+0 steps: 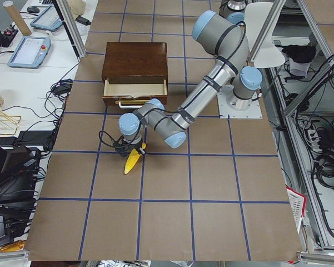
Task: Open drawer and put corn inside
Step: 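Close the left gripper on the corn cob and lift it, then carry the corn with the left gripper over the open drawer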
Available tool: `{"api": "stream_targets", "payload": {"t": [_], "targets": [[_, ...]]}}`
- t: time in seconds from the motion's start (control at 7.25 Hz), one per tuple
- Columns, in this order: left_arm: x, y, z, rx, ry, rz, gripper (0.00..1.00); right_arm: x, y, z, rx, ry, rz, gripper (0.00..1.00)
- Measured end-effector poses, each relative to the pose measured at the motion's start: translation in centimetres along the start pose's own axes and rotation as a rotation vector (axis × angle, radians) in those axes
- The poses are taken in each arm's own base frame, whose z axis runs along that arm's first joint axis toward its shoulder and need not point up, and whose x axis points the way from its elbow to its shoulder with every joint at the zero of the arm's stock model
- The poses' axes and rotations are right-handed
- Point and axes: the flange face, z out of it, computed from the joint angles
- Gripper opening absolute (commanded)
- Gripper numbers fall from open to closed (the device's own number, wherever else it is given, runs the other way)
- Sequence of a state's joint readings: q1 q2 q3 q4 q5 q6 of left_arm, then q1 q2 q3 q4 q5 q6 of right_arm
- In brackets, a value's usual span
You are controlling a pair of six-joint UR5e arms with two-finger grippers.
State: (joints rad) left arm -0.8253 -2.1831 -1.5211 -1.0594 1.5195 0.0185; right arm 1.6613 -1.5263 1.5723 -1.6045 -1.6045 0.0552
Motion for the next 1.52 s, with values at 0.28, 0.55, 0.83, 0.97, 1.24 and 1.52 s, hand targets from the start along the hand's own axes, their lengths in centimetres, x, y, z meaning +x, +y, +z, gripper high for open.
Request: {"api": "stream_targets", "payload": {"t": [0.28,0.55,0.83,0.97,1.24,1.52], "targets": [[0.0,0.0,-0.2,0.003,0.0,0.002,0.12,0.0,0.0,0.0,0.0,0.0,0.0,1.0],[0.4,0.2,-1.2,0.016,0.0,0.009,0.14,0.0,0.0,0.0,0.0,0.0,0.0,1.0],[1.2,1.0,-4.7,0.04,0.001,0.023,0.14,0.0,0.0,0.0,0.0,0.0,0.0,1.0],[1.6,1.8,-7.0,0.051,0.011,0.042,0.14,0.0,0.0,0.0,0.0,0.0,0.0,1.0],[3.7,4.2,-10.9,0.042,0.021,0.151,0.07,0.0,0.0,0.0,0.0,0.0,0.0,1.0],[6.1,7.6,-13.8,-0.035,0.022,0.302,0.06,0.0,0.0,0.0,0.0,0.0,0.0,1.0]]}}
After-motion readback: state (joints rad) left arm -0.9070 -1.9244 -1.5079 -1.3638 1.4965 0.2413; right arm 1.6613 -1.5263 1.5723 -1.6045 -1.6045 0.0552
